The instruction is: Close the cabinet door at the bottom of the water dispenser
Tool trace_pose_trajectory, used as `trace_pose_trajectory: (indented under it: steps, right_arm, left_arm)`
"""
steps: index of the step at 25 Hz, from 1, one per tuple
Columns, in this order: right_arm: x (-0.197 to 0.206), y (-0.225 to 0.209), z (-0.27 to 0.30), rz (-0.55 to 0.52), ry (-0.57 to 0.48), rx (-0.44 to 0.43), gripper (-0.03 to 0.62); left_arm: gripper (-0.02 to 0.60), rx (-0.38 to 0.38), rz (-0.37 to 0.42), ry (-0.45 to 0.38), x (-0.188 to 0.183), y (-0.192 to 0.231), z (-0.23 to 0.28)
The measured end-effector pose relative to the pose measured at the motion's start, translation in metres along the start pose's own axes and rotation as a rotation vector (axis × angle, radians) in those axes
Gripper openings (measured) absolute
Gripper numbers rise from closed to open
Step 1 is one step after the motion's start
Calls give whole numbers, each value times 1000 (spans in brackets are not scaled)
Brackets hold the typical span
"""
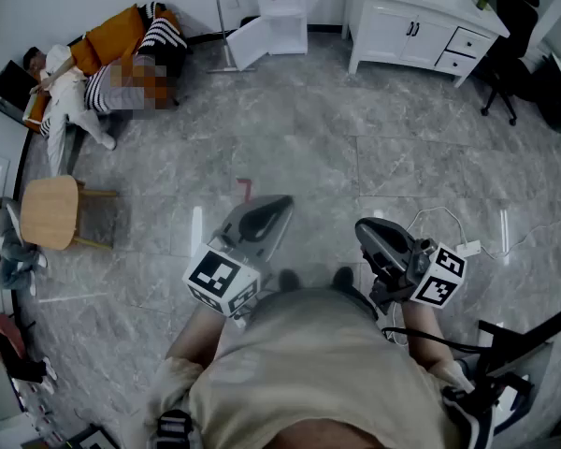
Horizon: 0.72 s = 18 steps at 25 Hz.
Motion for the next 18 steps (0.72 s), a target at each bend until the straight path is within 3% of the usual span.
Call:
trace_pose_trajectory:
  steps: [10, 18]
  right_arm:
    - [-39, -22, -100, 25, 19, -35, 15]
    - [-58, -45, -124, -31, 125, -70, 15]
  left_arm:
    - [-5, 11, 55, 11, -12, -107, 75]
    - [-5, -42, 72, 31, -15, -139, 107]
Point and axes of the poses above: the fingertips, and each gripper's own axes: z forward along the fingers, y to its left, x out of its underside, the point moved 8 cm from there along -z, backward along the fingers, and after that the axes turned 10 degrees about -x, right-handed, at the moved point
